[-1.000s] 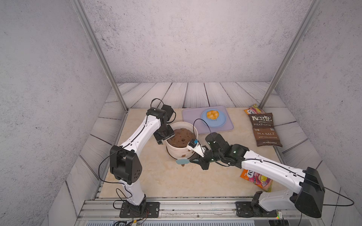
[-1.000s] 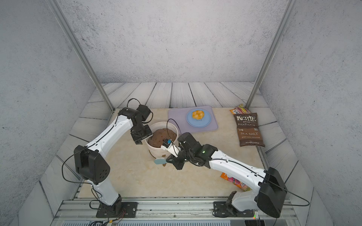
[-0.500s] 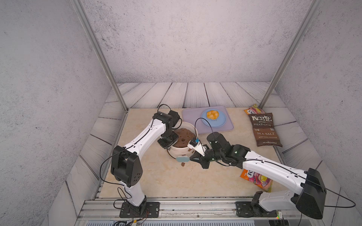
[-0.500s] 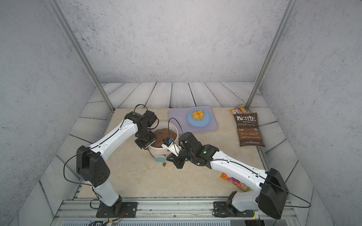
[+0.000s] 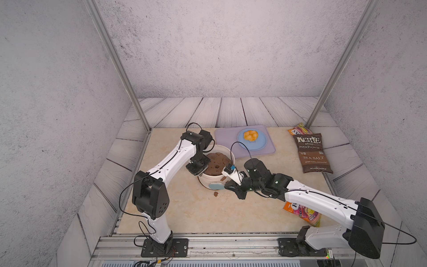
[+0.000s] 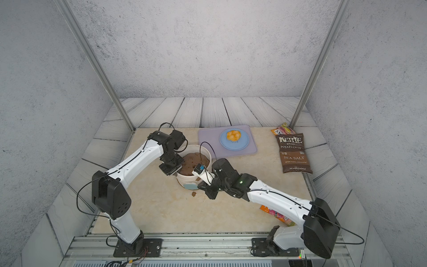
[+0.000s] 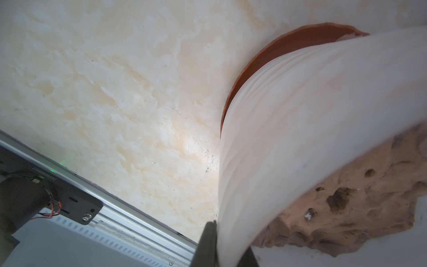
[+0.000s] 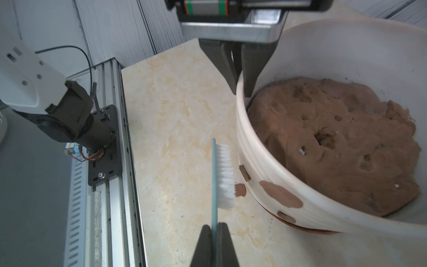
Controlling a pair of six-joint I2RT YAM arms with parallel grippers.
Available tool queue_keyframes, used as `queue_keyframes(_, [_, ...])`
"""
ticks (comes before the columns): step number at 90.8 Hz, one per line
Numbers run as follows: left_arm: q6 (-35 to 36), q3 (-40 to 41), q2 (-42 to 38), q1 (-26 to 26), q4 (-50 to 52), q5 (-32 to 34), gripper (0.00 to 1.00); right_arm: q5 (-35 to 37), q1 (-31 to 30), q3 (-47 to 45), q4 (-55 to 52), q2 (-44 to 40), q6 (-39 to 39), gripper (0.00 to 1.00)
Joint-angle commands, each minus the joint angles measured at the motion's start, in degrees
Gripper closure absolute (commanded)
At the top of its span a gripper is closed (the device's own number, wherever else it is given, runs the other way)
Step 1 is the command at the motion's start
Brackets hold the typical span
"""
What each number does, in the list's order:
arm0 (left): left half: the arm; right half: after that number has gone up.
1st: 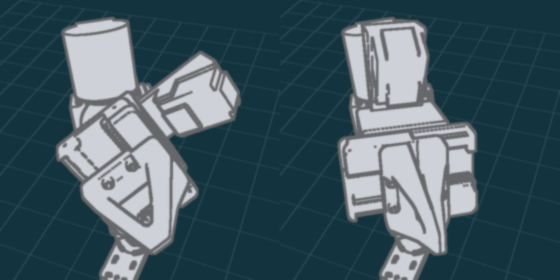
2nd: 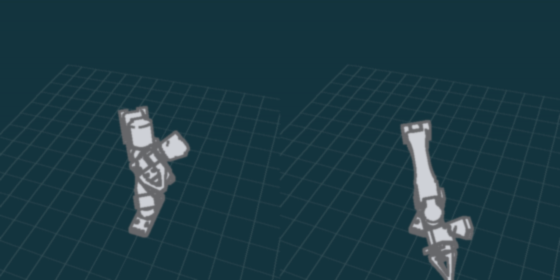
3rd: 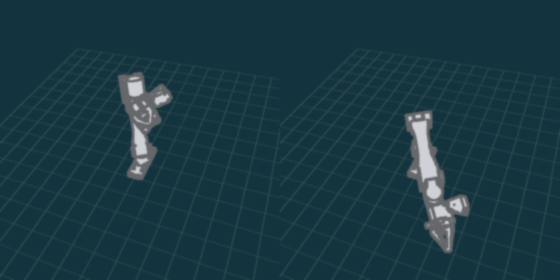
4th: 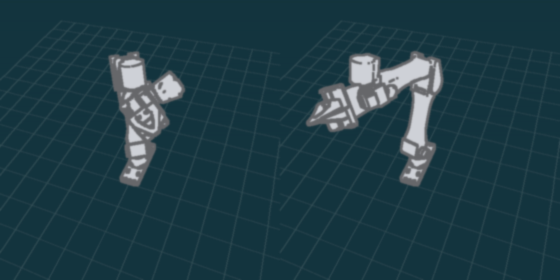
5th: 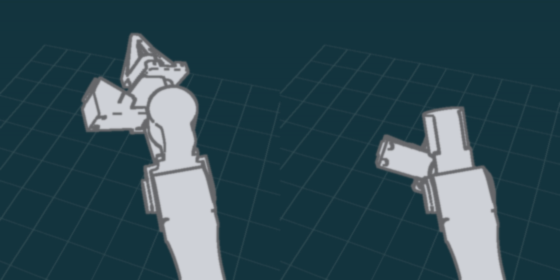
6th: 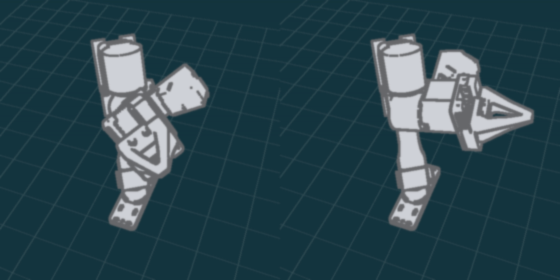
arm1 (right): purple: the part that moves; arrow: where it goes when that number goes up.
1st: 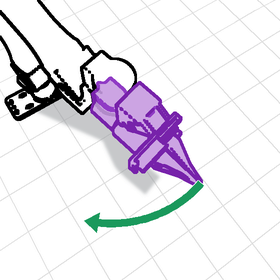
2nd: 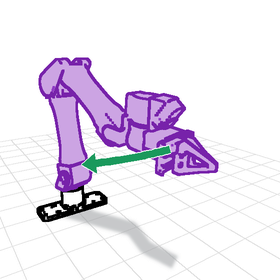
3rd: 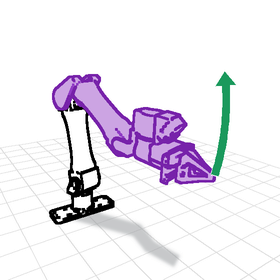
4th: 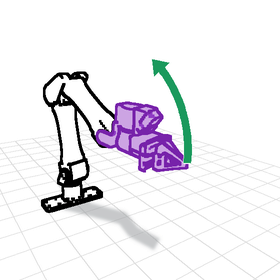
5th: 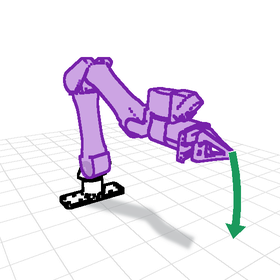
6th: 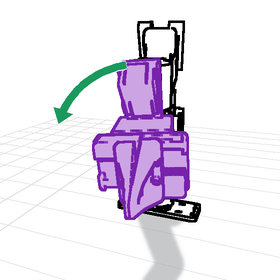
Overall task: Scrub the dried mud off the ceramic pot
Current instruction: Brush off the soil from the pot, then rotate the pot on the tray.
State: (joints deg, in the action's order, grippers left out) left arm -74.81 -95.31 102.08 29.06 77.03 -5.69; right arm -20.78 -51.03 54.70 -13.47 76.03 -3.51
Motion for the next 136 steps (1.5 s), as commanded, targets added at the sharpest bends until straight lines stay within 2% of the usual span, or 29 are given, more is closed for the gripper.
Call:
queue_keyframes(1, [2.23,-1.71,2.2,0.47,2.88,-0.81,0.98,2.06,0.24,1.86,0.93,1.77,-2.81,1.0])
queue_keyframes(31, [4.05,-2.76,2.96,0.38,2.68,-0.03,0.98,6.84,0.45,3.2,5.94,7.66,-3.13,1.0])
queue_keyframes(48, [5.41,-2.2,3.65,0.3,3.06,-0.32,0.99,4.98,3.23,2.34,5.51,10.15,-4.07,1.0])
queue_keyframes(72, [6.65,-2.21,3.9,0.21,1.97,-0.65,0.99,4.08,4.17,-0.88,5.15,11.07,-5.03,1.0])
queue_keyframes(112, [8.89,-2.87,4.83,-0.23,3.02,0.15,1.0,0.44,3.21,-5.04,3.38,7.84,-3.44,1.0])
queue_keyframes(136, [11.92,-4.57,6.35,-0.45,3.24,1.79,1.0,-3.71,1.59,-3.18,-3.44,2.28,-3.08,1.0])
